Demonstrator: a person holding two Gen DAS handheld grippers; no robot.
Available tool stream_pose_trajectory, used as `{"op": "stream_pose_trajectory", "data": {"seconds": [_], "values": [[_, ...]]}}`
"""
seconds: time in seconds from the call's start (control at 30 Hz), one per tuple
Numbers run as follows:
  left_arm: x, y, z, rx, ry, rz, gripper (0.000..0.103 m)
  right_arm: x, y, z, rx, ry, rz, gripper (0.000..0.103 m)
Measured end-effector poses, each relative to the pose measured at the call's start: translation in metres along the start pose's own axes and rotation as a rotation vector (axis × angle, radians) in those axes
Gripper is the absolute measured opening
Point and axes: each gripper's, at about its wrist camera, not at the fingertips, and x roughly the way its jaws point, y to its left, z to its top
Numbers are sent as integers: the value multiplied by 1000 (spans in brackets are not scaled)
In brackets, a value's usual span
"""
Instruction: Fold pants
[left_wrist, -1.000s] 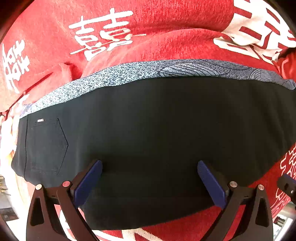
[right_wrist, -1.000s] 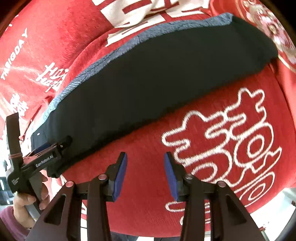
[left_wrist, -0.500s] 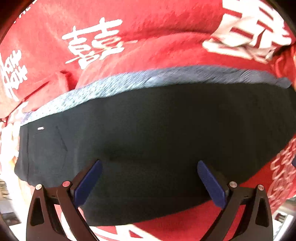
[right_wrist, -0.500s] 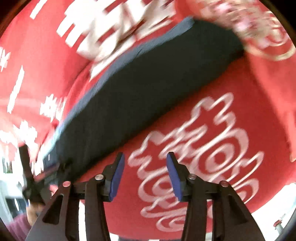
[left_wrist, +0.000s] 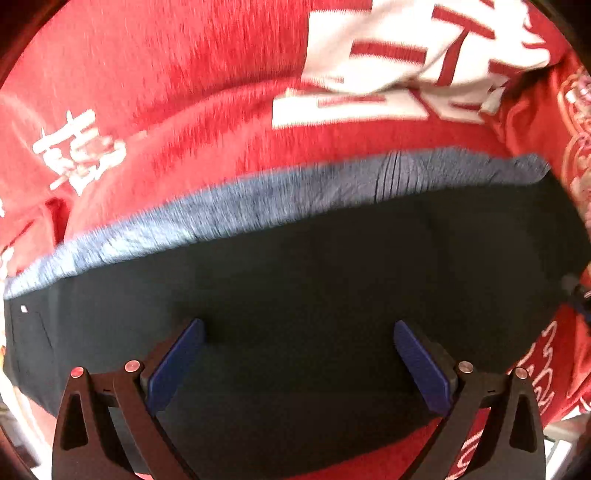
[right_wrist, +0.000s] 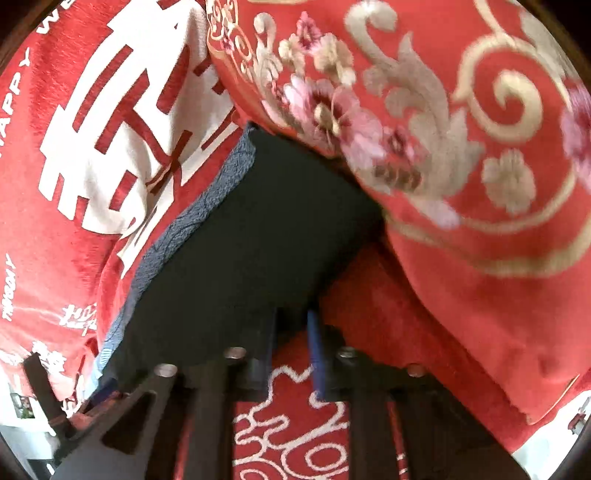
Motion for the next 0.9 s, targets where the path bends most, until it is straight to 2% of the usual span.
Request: {"op": "stream_pose_trajectory", "data": {"seconds": [0.03,0.17,0.3,0.37,0.43,0.53,0.63,0.73,0.83,0.9], "values": [[-1,2,-2,-15,-17,-5,103,-6,2,3,-13,-17,16,10],[-1,2,-5,-10,-14,-9,103,-23,19,10,-136,-73,13,10],[0,-2,-2,-5,0,7,103,-2,2,14,-112,16,-57,11],[1,-2,-3,-9,-1,8,103,3,-13,10,-37,45,-40,23],[1,-1,-4,-13,-4,7,103,-4,-17,6,-23,38,-35,28],[1,0,-5,-17,-6,12,103,-18,-15,-4,-48,43,-42,28],[1,0,-5,-25,-1,15,103,-27,-4,-13,-99,62,-22,28],[2,0,-4,-25,2,15,103,-29,23,-19,-215,54,-10,28],[2,0,-4,-26,3,14,103,-17,43,-18,-276,66,16,34],[3,0,-4,-26,2,14,103,-8,51,-16,-282,85,44,34]]}}
